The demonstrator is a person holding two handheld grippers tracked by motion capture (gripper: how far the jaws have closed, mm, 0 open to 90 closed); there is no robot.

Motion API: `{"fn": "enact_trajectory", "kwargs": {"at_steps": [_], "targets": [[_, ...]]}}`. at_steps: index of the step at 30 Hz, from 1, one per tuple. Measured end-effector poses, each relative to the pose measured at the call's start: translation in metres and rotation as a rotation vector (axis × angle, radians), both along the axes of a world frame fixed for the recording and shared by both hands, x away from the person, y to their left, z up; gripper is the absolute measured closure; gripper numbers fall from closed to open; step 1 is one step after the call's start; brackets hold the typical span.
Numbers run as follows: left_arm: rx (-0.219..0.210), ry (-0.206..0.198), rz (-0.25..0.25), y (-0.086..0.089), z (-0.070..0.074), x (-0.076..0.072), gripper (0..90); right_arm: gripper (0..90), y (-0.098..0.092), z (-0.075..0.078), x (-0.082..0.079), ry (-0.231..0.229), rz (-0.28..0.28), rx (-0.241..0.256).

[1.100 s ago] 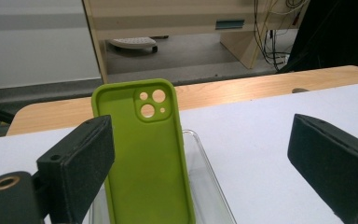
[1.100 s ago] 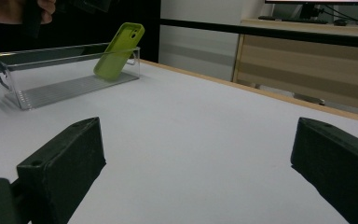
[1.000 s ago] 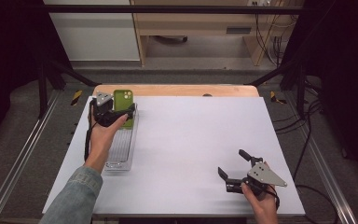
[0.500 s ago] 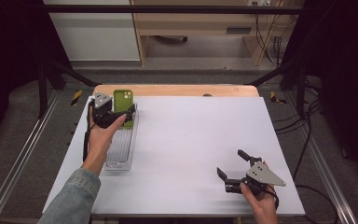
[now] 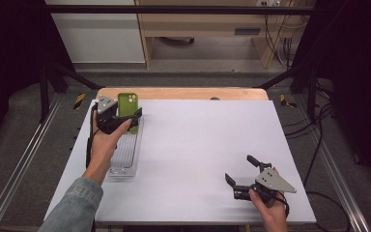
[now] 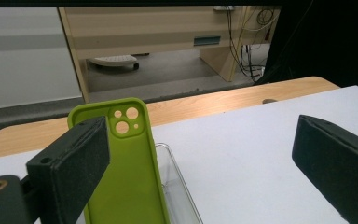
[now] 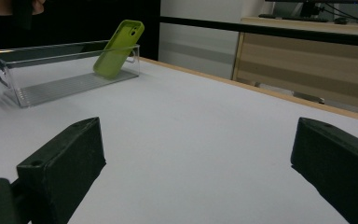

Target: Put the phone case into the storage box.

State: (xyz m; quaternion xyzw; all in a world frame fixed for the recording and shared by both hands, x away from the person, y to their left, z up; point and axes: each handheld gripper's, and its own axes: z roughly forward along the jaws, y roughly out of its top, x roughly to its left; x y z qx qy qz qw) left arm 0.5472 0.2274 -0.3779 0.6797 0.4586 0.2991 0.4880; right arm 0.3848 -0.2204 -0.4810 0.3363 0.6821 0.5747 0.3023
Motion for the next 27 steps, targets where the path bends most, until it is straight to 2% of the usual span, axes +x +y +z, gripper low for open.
{"fn": "enact_trajectory", "kwargs": {"at_steps": [10, 20, 27], "targets": [[-0.001, -0.020, -0.025, 0.005, 0.003, -0.013, 4.2, 2.9, 0.002, 0.000, -0.001, 0.000, -0.004, -0.005], [-0.040, -0.047, -0.048, 0.011, 0.007, -0.028, 3.7, 2.9, 0.003, 0.000, -0.002, 0.002, -0.003, -0.008], [-0.041, -0.060, -0.071, 0.010, 0.010, -0.039, 3.5, 2.9, 0.003, 0.000, -0.002, 0.002, -0.002, -0.012]]}}
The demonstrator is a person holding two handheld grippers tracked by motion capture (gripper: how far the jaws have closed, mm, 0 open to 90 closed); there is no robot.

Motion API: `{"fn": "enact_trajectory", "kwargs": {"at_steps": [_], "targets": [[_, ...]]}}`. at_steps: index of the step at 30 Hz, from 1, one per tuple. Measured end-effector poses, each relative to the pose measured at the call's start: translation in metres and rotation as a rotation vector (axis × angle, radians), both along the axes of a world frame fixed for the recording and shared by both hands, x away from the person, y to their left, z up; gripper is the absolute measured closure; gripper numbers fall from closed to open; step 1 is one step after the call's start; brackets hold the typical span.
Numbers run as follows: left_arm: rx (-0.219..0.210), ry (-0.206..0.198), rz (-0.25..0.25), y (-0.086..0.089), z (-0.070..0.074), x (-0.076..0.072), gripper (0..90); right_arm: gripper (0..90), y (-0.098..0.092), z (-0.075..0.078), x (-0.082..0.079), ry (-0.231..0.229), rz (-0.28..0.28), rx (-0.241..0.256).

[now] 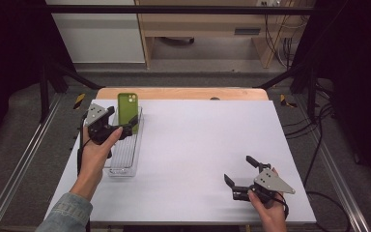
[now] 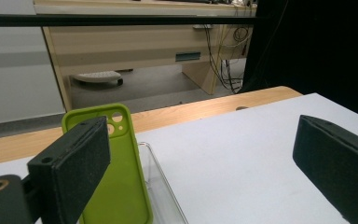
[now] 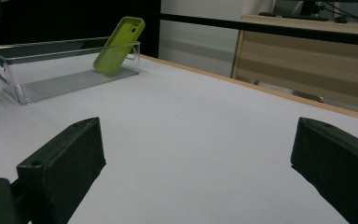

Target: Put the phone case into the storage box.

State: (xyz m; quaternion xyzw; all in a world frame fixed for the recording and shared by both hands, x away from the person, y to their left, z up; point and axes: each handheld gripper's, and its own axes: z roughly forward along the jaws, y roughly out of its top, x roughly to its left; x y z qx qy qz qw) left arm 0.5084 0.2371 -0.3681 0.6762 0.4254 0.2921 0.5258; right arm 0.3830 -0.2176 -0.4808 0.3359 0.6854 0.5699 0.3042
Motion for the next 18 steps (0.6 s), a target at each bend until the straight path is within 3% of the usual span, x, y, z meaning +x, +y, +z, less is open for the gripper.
{"fn": "enact_trajectory", "kwargs": {"at_steps": [18], "targets": [[0.012, 0.002, -0.042, -0.004, 0.000, -0.020, 3.6, 2.5, 0.000, 0.000, 0.000, -0.007, -0.010, -0.007]]}}
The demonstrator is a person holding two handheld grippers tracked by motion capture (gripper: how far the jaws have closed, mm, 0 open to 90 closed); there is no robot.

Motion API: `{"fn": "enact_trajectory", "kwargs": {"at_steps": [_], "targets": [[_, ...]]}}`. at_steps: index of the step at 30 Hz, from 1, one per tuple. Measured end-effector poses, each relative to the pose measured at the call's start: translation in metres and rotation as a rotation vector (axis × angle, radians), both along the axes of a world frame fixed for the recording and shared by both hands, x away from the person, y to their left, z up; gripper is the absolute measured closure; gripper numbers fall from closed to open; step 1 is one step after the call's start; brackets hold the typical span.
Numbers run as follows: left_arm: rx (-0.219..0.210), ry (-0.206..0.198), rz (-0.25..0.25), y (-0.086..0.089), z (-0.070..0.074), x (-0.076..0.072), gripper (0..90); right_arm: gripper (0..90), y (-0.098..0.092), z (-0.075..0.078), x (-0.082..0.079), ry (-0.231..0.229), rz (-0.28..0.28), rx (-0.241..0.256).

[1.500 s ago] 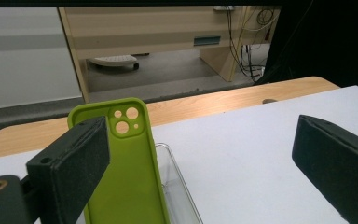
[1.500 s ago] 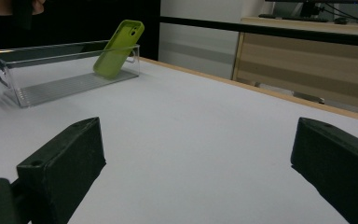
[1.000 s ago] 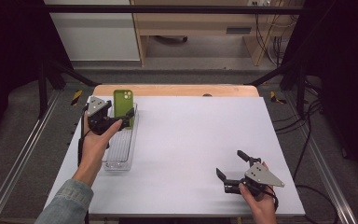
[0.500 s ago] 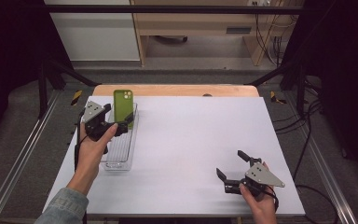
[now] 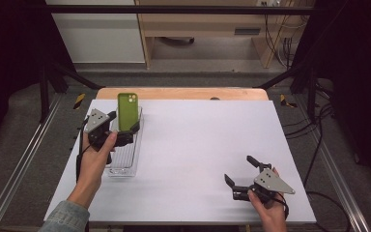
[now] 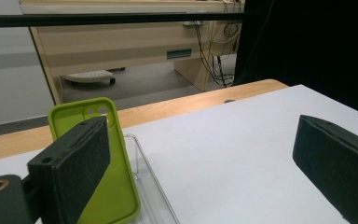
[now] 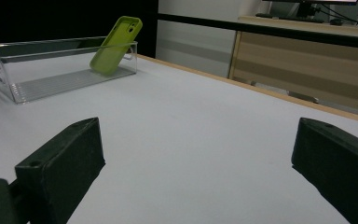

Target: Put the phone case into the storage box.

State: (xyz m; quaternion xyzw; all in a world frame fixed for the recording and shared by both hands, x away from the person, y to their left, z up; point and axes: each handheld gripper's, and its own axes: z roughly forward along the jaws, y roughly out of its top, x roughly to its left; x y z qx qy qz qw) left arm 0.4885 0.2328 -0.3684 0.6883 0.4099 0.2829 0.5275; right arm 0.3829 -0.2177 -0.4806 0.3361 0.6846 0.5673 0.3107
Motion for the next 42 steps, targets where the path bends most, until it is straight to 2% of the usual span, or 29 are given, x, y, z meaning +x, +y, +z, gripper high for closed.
{"fn": "enact_trajectory", "kwargs": {"at_steps": [7, 15, 23, 30, 32, 37, 42], "targets": [[-0.020, -0.016, -0.012, 0.004, 0.002, -0.007, 3.5, 2.9, 0.000, 0.001, -0.001, -0.009, -0.008, -0.009], [-0.033, -0.067, -0.010, 0.010, 0.010, -0.016, 3.5, 2.8, 0.000, 0.000, -0.001, -0.001, -0.003, 0.000], [-0.040, -0.103, -0.048, 0.011, 0.014, -0.030, 3.3, 2.7, 0.001, 0.000, 0.000, 0.001, -0.002, 0.001], [-0.033, -0.113, -0.036, 0.016, 0.014, -0.040, 3.1, 2.7, 0.001, 0.000, -0.001, 0.000, -0.004, -0.002], [-0.011, -0.125, -0.051, 0.015, 0.013, -0.043, 3.0, 2.7, 0.001, 0.000, -0.001, 0.000, -0.004, -0.002], [0.001, -0.149, -0.067, 0.015, 0.014, -0.052, 2.1, 2.7, 0.000, 0.000, -0.001, 0.002, -0.009, 0.000], [-0.020, -0.177, -0.074, 0.018, 0.016, -0.060, 2.1, 2.7, 0.000, 0.000, 0.000, 0.004, -0.011, 0.001]]}}
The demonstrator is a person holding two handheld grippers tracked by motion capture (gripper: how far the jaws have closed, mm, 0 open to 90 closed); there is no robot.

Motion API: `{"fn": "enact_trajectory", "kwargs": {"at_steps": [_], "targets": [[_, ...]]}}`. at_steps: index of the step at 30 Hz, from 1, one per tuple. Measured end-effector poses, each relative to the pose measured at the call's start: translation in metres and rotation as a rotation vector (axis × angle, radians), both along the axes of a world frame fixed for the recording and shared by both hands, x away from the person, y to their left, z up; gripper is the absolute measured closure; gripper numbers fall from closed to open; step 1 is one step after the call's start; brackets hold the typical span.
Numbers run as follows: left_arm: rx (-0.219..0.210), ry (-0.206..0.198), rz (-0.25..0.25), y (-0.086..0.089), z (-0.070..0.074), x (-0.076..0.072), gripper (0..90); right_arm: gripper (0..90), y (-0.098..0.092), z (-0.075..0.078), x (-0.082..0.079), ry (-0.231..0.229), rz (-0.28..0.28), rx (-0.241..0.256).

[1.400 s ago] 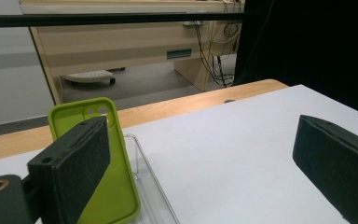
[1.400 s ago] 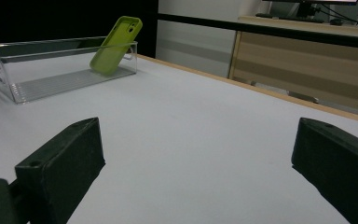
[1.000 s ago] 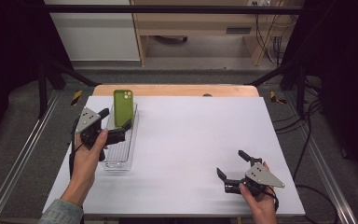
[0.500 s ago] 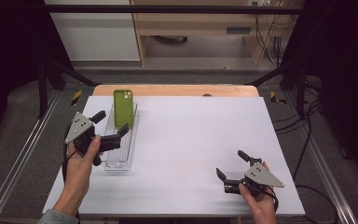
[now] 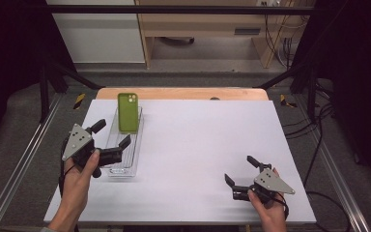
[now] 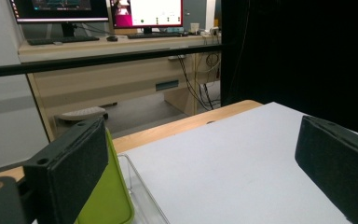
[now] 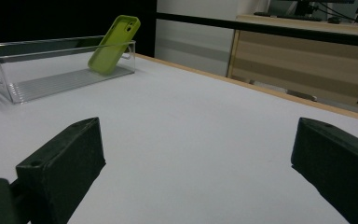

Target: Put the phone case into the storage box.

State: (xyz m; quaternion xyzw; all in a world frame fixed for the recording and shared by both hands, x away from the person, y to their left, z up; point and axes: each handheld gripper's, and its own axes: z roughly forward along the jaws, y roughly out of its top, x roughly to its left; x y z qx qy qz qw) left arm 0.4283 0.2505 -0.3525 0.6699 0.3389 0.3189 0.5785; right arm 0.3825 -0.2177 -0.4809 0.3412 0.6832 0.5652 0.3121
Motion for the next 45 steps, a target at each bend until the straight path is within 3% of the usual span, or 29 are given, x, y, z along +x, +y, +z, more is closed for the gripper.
{"fn": "enact_trajectory", "kwargs": {"at_steps": [6, 13, 26, 45], "targets": [[-0.023, -0.010, -0.002, 0.003, -0.003, -0.006, 2.1, 2.7, 0.000, 0.000, 0.000, 0.002, -0.003, 0.001], [0.004, -0.018, -0.014, 0.006, -0.007, -0.014, 2.1, 2.7, 0.000, 0.000, 0.000, 0.003, -0.003, 0.002], [-0.016, -0.036, -0.020, 0.019, -0.008, -0.027, 2.1, 2.8, -0.003, 0.000, 0.000, 0.002, -0.009, 0.007], [-0.031, -0.063, 0.028, 0.049, -0.014, -0.042, 2.1, 2.8, -0.011, 0.004, -0.001, -0.001, -0.025, 0.020]]}}
